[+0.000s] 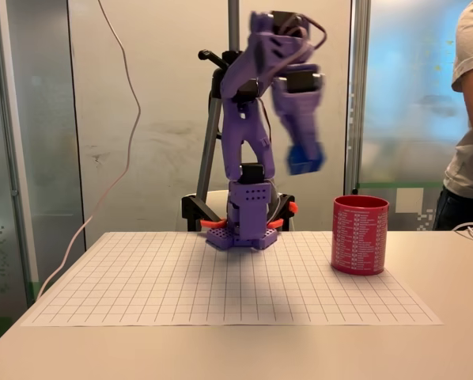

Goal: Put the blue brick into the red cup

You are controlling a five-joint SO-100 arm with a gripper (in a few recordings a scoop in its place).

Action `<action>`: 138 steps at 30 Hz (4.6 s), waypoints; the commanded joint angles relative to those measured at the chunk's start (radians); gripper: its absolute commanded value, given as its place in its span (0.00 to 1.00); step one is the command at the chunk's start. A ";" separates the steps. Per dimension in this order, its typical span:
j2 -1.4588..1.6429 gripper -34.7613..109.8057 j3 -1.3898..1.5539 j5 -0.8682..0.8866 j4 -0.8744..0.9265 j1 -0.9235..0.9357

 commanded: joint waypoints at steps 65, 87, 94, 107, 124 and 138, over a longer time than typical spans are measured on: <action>0.307 0.24 0.446 0.127 -0.126 -0.577; 0.348 0.24 0.472 -0.060 -0.583 0.453; 0.612 0.24 0.377 -0.156 -0.419 0.681; 1.189 0.24 0.779 -0.204 -0.279 0.667; 1.190 0.24 1.388 -0.184 -0.353 0.640; 1.190 0.24 1.385 -0.183 -0.342 0.640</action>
